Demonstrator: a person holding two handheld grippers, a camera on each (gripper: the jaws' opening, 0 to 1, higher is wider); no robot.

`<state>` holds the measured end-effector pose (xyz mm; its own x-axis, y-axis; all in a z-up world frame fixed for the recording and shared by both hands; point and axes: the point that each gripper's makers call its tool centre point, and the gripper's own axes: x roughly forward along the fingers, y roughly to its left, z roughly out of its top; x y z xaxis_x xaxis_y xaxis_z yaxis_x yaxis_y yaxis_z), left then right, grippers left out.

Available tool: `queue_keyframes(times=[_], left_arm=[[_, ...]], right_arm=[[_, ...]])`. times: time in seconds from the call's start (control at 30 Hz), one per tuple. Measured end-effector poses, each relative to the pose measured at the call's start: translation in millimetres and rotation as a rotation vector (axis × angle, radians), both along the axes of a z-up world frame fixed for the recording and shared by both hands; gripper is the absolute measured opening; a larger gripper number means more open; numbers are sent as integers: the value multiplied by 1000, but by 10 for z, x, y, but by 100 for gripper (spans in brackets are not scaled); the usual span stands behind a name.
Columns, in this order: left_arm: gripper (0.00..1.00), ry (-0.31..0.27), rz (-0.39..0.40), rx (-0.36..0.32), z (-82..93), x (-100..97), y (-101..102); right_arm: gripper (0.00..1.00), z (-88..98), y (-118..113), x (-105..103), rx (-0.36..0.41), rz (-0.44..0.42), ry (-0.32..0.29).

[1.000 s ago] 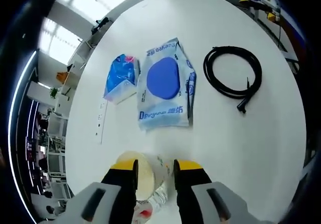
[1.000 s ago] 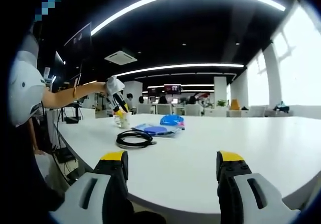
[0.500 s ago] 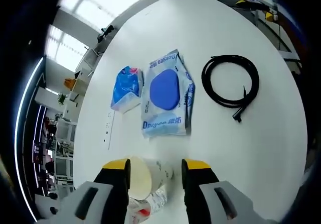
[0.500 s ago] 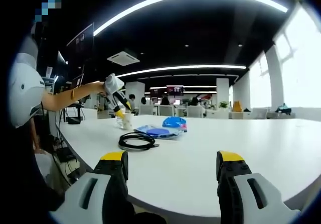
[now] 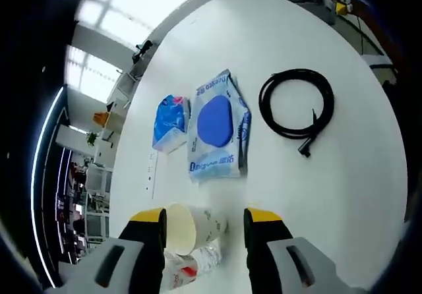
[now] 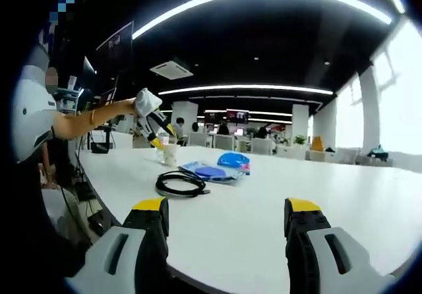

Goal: Arrange the tabletop items into an orderly group along one side of the table until the central work area is clear of visible clutter.

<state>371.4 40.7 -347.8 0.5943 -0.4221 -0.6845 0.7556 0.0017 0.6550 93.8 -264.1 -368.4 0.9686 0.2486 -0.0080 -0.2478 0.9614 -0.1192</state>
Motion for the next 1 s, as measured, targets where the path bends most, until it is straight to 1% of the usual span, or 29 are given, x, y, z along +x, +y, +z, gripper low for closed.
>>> queue_keyframes(times=[0.17, 0.2, 0.23, 0.3, 0.43, 0.57, 0.77, 0.87, 1.0], left_arm=[[47, -31, 7, -43, 82, -18, 17], [47, -38, 8, -56, 96, -24, 9], [48, -49, 16, -84, 122, -28, -9], [52, -58, 14, -93, 139, -31, -15], [52, -85, 17, -140, 191, -37, -47], [52, -88, -1, -155, 166, -119, -97], [52, -138, -21, -171, 159, -198, -154], [52, -153, -29, -175, 141, -252, -163], [52, -174, -32, -202, 147, -297, -184]], right_arm=[[68, -3, 16, 44, -2, 21, 10], [68, 0, 17, 51, -3, 23, 12], [68, 4, 16, 62, -7, 25, 14], [68, 12, 14, 78, -13, 25, 15], [68, 15, 22, 105, -14, 29, 19], [68, -9, 36, 138, -19, 34, 29], [68, -31, 69, 185, -33, 48, 45], [68, -41, 77, 221, -36, 52, 50], [67, -59, 106, 266, -38, 61, 59]])
